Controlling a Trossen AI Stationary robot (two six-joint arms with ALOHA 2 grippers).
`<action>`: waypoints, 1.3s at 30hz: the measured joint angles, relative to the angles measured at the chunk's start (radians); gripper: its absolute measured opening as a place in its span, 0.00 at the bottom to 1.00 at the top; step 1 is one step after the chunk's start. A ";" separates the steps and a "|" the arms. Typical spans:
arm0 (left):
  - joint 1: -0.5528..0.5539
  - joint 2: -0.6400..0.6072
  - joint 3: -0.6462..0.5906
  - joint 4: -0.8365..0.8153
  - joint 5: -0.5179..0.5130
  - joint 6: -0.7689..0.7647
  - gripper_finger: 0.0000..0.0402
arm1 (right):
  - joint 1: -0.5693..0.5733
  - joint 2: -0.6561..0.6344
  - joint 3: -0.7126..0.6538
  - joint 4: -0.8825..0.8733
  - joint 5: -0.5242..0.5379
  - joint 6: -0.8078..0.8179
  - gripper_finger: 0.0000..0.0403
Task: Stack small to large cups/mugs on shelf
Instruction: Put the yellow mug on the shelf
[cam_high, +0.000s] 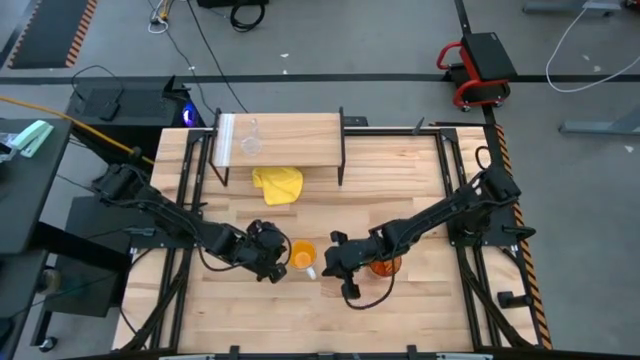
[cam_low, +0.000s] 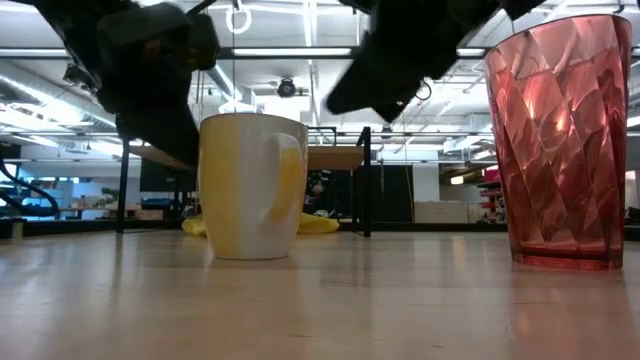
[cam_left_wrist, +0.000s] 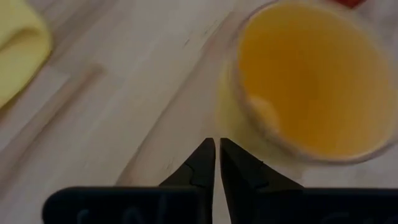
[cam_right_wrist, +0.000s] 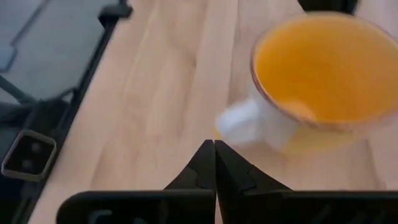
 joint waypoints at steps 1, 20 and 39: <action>0.004 0.000 -0.003 -0.003 -0.004 0.004 0.08 | 0.002 0.006 0.000 0.004 -0.001 0.003 0.01; 0.078 0.015 -0.001 0.037 -0.020 0.053 0.08 | 0.021 0.120 0.111 0.017 0.002 -0.032 0.01; 0.070 0.014 -0.001 0.099 -0.025 0.086 0.08 | -0.046 0.125 0.110 0.024 0.021 -0.033 0.01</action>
